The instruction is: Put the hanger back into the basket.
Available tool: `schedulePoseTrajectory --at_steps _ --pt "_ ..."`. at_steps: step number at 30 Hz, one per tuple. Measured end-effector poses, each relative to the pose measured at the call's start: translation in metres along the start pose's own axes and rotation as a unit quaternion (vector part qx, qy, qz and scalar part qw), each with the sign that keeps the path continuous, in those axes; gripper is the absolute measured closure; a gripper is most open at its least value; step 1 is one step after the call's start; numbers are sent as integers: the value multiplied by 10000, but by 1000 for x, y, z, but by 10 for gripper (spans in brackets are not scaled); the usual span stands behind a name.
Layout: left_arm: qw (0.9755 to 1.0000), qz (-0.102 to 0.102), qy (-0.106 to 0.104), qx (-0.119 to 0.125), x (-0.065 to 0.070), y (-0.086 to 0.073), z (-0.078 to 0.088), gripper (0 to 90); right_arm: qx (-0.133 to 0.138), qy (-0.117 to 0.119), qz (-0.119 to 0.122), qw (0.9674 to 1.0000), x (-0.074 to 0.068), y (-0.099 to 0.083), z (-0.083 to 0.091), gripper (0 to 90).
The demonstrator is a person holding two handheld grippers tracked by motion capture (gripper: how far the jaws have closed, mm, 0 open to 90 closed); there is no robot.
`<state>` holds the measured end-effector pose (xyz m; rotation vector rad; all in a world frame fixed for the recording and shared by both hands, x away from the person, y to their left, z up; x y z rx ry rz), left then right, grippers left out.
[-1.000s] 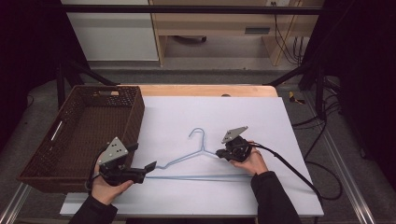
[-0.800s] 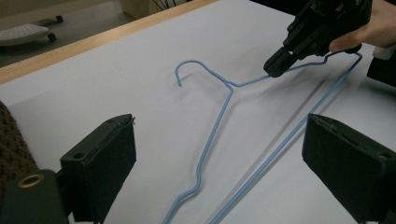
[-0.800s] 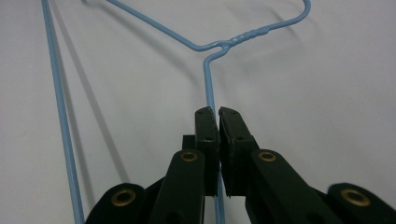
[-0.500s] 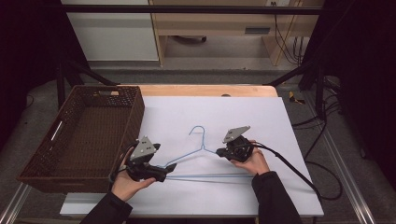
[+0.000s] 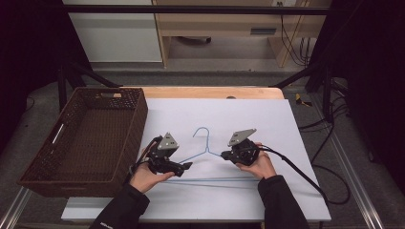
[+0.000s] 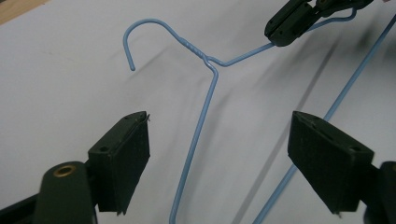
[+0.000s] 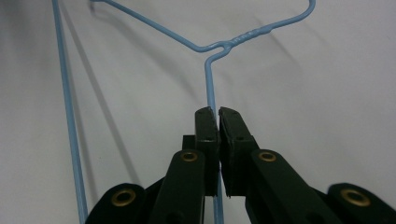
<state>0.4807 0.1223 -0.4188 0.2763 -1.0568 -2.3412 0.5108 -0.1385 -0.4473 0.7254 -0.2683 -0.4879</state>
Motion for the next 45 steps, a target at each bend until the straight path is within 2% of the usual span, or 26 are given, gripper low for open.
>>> schedulePoseTrajectory --at_steps 6,8,13,17,20,22,25,29,37,43,45 --pt "9992 -148 -30 -376 -3 4 -16 239 -16 5 20 10000 0 0 0 873" --pt "9990 -171 -11 -414 -3 4 -19 247 -23 2 -5 10000 0 0 0 873" --pt "9970 -284 94 -717 -7 4 -38 298 2 14 34 10000 0 0 0 873" --pt "9958 -302 59 -868 -10 4 -45 357 15 25 30 10000 0 0 0 873" --pt "9935 -386 101 -1067 -13 2 -54 402 7 22 34 10000 0 0 0 873" --pt "9933 -381 111 -1081 -13 2 -56 450 8 25 34 10000 0 0 0 873" --pt "9916 -495 60 -1190 -13 0 -62 530 -4 25 35 10000 0 0 0 873" --pt "9900 -612 92 -1270 -12 -1 -65 627 -28 31 11 10000 -1 0 0 873" --pt "9899 -698 144 -1228 -10 0 -66 805 -13 57 15 10000 -1 0 -1 873" --pt "9892 -783 205 -1224 -7 0 -65 827 -41 66 -3 10000 -1 0 -1 872" --pt "9880 -867 219 -1258 -5 0 -65 834 -38 74 2 10000 -1 0 -2 872"
Point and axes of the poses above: each handheld gripper's, and its own axes: z roughly backward along the jaws, y roughly out of its top, x roughly to its right, the point moved 2 cm from there along -z, roughly forward along the jaws, and after that the axes turned 3 degrees about -y, right-handed, at the moved point
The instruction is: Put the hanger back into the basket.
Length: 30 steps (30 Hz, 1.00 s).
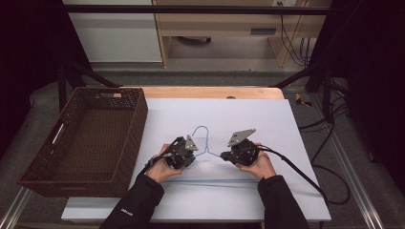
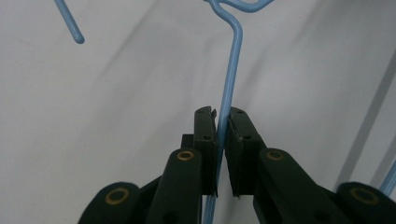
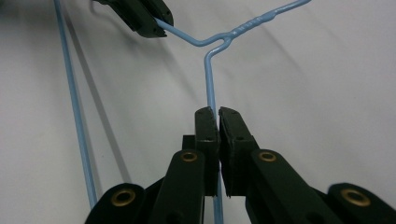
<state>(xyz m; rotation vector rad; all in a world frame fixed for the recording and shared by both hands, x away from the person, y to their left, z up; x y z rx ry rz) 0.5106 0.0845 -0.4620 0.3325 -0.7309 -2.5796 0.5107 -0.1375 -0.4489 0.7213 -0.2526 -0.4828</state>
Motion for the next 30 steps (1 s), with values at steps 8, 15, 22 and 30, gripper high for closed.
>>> schedulePoseTrajectory --at_steps 8,15,22,30 --pt "9997 -245 49 -71 10 2 6 865 -43 -47 -23 10000 1 -1 0 865" --pt "9998 -198 8 2 15 2 13 870 -7 -29 -80 10000 2 -1 2 866" --pt "9997 -110 -58 193 21 4 24 871 421 -85 -248 9988 4 2 20 808" --pt "9987 81 91 496 27 4 47 872 1005 -597 -667 9909 11 1 53 561"
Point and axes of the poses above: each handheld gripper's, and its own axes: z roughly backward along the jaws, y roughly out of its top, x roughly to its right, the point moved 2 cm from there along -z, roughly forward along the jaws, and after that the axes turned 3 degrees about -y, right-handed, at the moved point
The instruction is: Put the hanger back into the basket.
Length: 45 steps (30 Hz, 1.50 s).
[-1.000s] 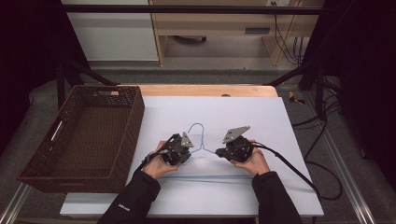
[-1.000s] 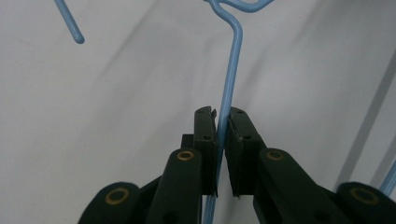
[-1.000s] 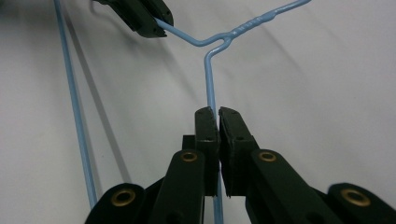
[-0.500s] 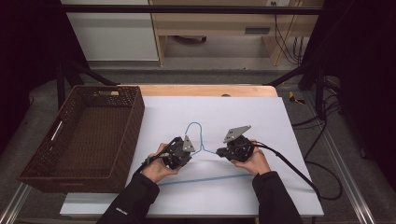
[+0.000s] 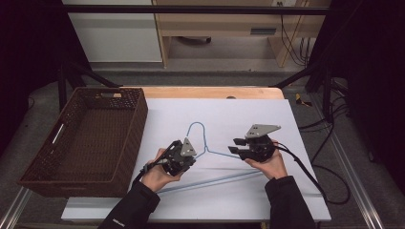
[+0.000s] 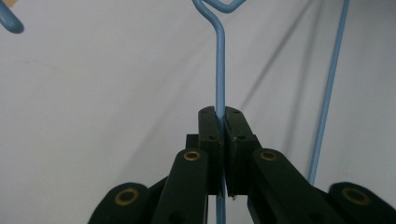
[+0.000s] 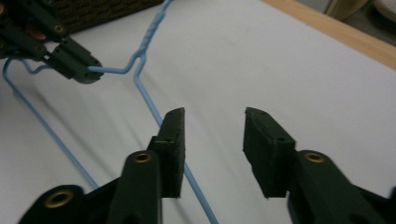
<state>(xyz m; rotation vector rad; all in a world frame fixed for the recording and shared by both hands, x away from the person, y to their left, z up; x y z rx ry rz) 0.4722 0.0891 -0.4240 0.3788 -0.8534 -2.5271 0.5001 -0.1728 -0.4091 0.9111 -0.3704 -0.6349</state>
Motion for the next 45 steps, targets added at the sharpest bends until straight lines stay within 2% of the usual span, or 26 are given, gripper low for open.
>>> schedulePoseTrajectory --at_steps 1,2,4,7,14,19,27,32,34,41,45 --pt "10000 0 0 0 0 0 0 871 0 0 0 10000 0 0 0 561" --pt "10000 26 68 51 1 -1 5 872 156 -149 -96 9997 2 0 7 467" --pt "9999 33 154 69 1 -1 11 871 260 -255 -176 9992 4 0 13 384" --pt "9998 72 173 114 1 -2 14 871 451 -370 -369 9976 7 -2 21 273" --pt "9991 191 315 222 1 -6 26 871 654 -786 -692 9924 18 -9 41 133" --pt "9984 201 421 317 3 -5 36 872 764 -1048 -903 9874 25 -11 54 91" --pt "9968 142 686 379 2 1 53 871 927 -1178 -1001 9836 25 -14 69 68" --pt "9954 271 776 484 -2 5 60 872 842 -1200 -997 9842 17 -22 75 61" --pt "9955 253 773 479 -2 6 62 872 827 -1173 -1025 9843 15 -25 77 61" --pt "9938 262 953 513 -9 21 85 872 716 -1184 -1041 9849 4 -39 82 62" --pt "9939 294 906 546 -16 28 98 872 656 -1161 -1026 9857 -1 -44 82 61"
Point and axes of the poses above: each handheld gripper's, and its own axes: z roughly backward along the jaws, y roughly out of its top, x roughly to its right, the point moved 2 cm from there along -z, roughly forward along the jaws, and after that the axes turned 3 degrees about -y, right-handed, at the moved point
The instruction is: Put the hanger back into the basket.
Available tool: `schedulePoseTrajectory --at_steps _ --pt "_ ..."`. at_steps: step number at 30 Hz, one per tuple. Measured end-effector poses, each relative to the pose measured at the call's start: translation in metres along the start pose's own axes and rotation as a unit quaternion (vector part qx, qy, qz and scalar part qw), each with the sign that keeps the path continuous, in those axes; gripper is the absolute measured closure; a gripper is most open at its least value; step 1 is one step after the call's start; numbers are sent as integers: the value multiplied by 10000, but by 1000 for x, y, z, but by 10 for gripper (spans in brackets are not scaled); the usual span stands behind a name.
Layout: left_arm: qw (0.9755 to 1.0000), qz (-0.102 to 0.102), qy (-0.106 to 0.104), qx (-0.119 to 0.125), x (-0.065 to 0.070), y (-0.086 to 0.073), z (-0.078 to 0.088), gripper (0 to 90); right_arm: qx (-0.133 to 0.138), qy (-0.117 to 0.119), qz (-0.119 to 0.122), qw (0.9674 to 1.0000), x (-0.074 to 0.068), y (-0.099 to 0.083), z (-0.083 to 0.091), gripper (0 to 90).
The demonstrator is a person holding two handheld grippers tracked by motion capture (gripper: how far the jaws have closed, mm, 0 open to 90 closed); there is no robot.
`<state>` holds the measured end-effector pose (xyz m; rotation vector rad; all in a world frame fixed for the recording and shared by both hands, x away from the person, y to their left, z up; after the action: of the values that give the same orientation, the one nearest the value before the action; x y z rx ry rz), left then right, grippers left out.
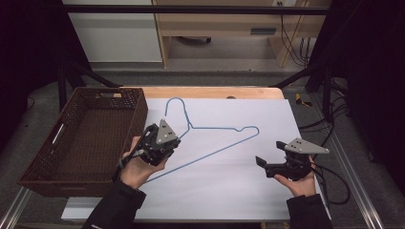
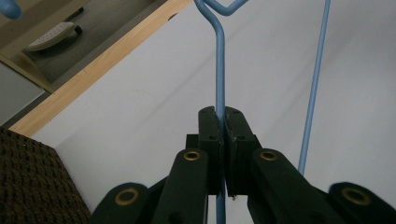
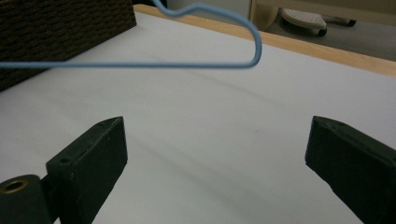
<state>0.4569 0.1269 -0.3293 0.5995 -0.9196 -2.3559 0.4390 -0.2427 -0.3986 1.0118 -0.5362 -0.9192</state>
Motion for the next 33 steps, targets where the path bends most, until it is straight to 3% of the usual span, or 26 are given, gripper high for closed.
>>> schedulePoseTrajectory --at_steps 4,13,33 --pt "10000 58 5 16 -7 5 6 871 -45 5 16 10000 -1 -4 0 58" --pt "9990 259 357 114 -31 14 31 872 -55 36 -18 10000 -4 -11 -5 56" --pt "9937 601 931 188 -76 2 67 872 -46 -37 -65 10000 -2 -17 -10 48"
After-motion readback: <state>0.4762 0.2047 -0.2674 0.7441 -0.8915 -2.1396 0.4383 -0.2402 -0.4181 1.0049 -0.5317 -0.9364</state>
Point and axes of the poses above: each handheld gripper's, and its own axes: z roughly backward along the jaws, y roughly out of its top, x roughly to its right, the point moved 2 cm from there along -z, roughly forward along the jaws, and after that the axes turned 3 degrees about -y, right-handed, at the moved point
